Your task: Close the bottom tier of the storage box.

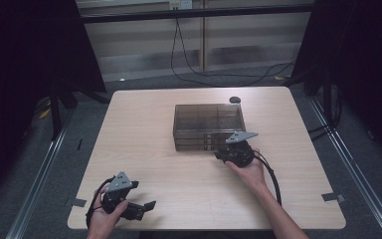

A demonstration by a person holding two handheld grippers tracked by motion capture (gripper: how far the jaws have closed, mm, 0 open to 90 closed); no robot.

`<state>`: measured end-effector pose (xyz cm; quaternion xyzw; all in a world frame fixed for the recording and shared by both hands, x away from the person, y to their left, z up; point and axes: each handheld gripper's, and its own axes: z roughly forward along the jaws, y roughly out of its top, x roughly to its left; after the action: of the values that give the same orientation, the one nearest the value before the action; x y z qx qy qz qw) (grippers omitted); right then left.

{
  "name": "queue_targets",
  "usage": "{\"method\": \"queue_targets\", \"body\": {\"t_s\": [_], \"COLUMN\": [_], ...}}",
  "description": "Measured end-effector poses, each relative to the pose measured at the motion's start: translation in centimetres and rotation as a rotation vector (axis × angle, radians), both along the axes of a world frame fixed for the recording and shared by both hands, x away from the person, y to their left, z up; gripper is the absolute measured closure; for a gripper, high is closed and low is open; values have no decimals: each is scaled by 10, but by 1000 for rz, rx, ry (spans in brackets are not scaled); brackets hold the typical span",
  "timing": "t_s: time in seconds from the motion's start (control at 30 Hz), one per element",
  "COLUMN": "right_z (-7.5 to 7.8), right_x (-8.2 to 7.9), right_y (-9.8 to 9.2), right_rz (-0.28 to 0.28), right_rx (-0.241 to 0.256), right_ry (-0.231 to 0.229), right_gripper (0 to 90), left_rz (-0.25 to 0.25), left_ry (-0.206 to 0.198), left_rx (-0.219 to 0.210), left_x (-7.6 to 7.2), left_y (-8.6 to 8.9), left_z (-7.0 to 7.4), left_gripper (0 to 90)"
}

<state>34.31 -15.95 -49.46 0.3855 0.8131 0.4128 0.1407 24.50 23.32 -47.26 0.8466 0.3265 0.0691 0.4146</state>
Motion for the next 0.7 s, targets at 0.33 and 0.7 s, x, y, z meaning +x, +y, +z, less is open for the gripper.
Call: {"method": "queue_targets", "body": {"t_s": [0.33, 0.7], "right_z": [11, 24], "right_x": [-22, -50], "right_y": [-15, -42], "right_rz": [-10, -42], "right_rx": [25, 42], "right_ry": [-16, -20], "right_gripper": [413, 214], "left_rz": [0, 14], "left_ry": [-6, -3], "left_rx": [1, -12], "left_x": [6, 3], "left_y": [-8, -2], "left_z": [-1, -1], "left_gripper": [39, 39]}}
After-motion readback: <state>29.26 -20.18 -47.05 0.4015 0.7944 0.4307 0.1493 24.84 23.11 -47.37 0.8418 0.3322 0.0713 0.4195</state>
